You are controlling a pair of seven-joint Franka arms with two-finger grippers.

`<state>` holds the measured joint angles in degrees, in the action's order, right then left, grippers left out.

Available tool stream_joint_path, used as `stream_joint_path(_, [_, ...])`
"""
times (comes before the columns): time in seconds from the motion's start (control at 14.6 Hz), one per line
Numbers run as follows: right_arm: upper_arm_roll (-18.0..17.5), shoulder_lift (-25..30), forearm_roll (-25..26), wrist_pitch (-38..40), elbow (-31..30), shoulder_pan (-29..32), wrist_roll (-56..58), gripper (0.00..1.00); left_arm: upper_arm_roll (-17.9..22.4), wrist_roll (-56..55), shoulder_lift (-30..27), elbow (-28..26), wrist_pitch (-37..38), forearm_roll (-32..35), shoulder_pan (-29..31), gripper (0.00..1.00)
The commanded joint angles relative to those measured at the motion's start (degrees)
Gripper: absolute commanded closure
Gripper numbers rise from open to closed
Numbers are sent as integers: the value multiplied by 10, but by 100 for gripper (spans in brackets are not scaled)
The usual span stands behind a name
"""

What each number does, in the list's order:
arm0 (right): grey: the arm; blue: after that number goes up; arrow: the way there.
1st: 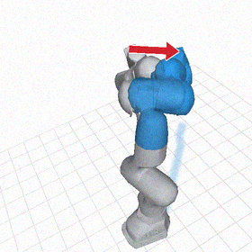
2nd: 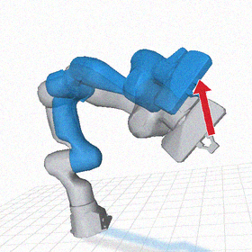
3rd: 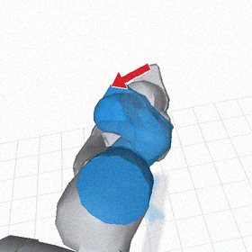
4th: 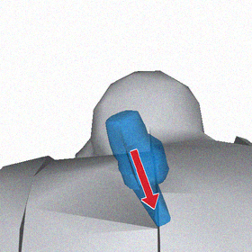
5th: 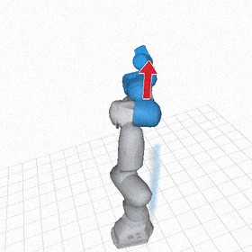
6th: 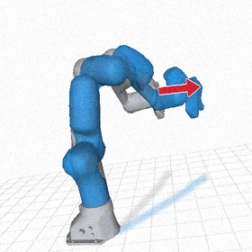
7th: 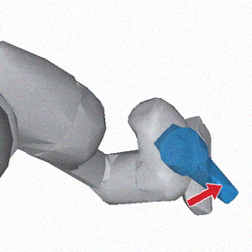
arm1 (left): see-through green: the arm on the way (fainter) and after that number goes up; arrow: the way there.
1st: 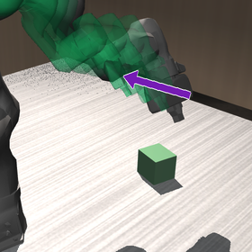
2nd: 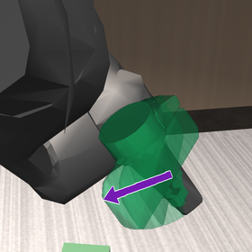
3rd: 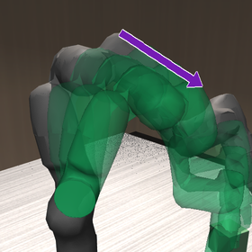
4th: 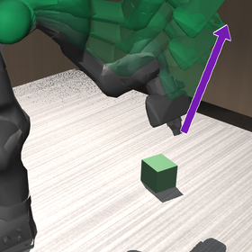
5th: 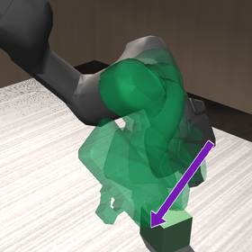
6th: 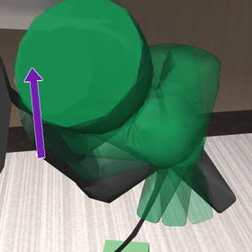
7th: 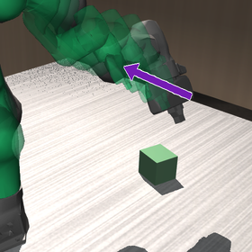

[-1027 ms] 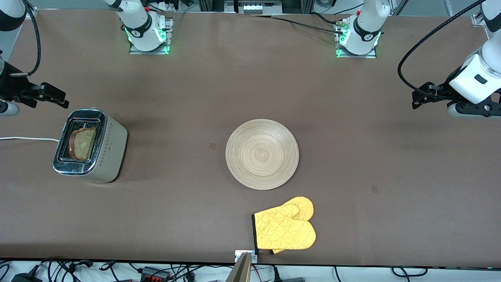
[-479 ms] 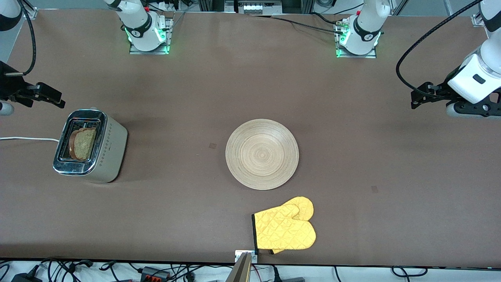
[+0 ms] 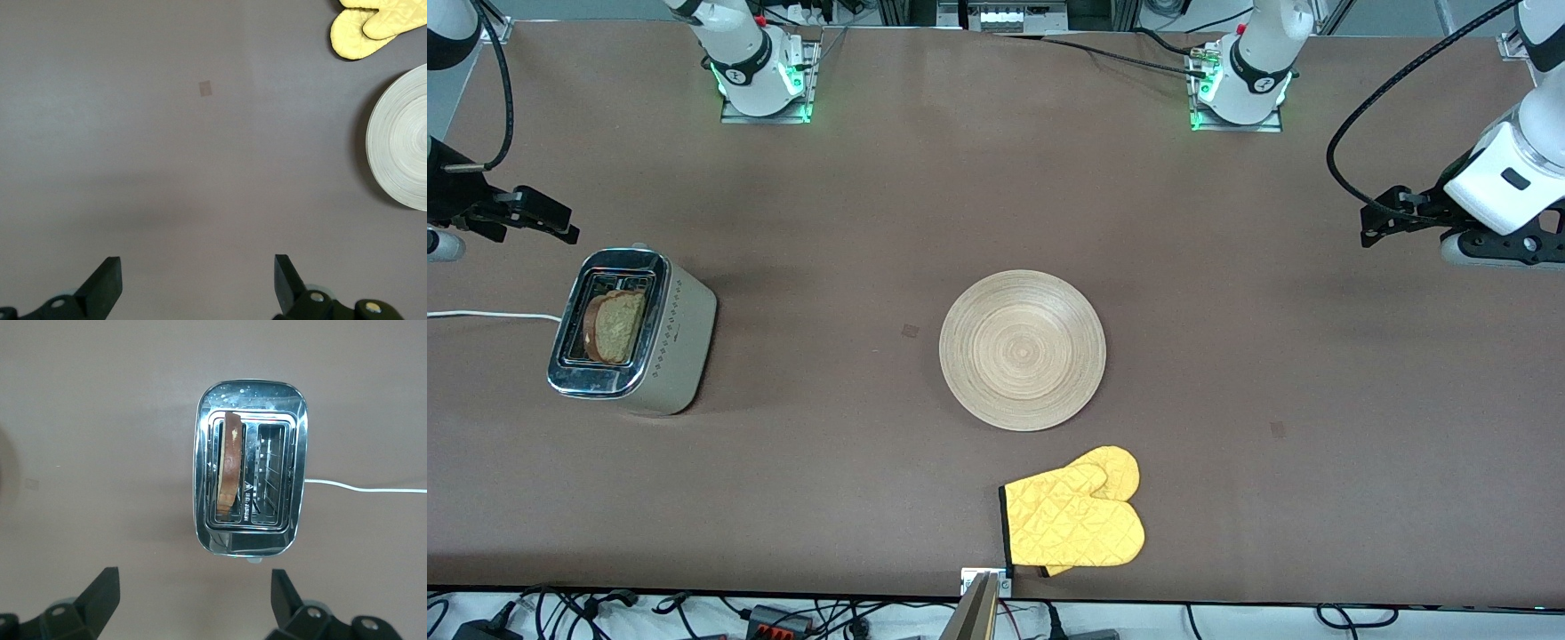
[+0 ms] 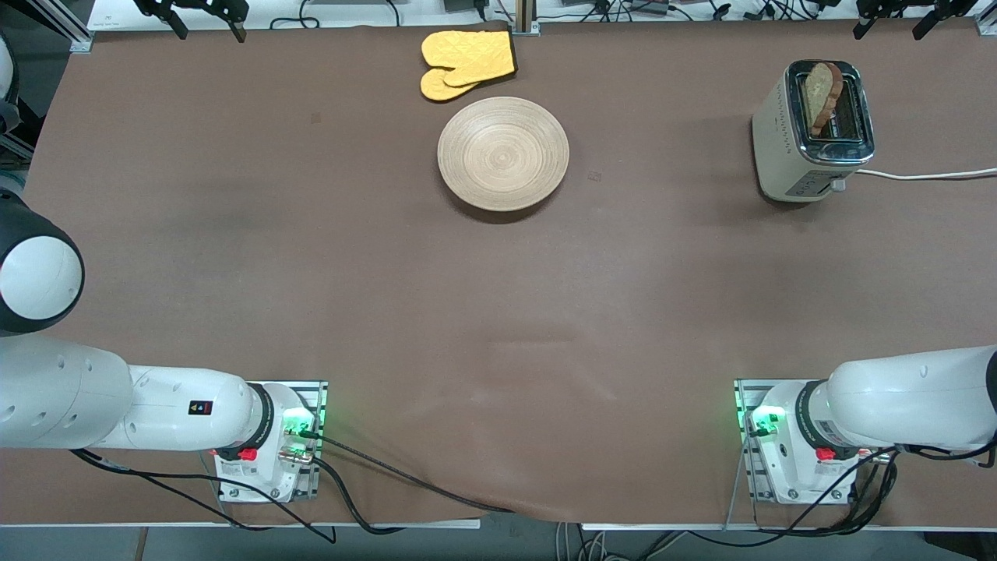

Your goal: Move plate and put bread in toaster

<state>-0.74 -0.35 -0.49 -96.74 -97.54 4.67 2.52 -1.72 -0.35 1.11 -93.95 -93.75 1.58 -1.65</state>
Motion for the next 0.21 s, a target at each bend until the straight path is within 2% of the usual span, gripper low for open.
stream_joint_path(0.0, [-13, 5, 5, 4, -3, 9, -8, 0, 1, 2, -8, 5, 12, 12, 2, 0])
stream_joint_path(0.14, [-13, 5, 5, 6, -3, 9, -8, 0, 2, 16, -8, 5, 16, 12, 3, 0])
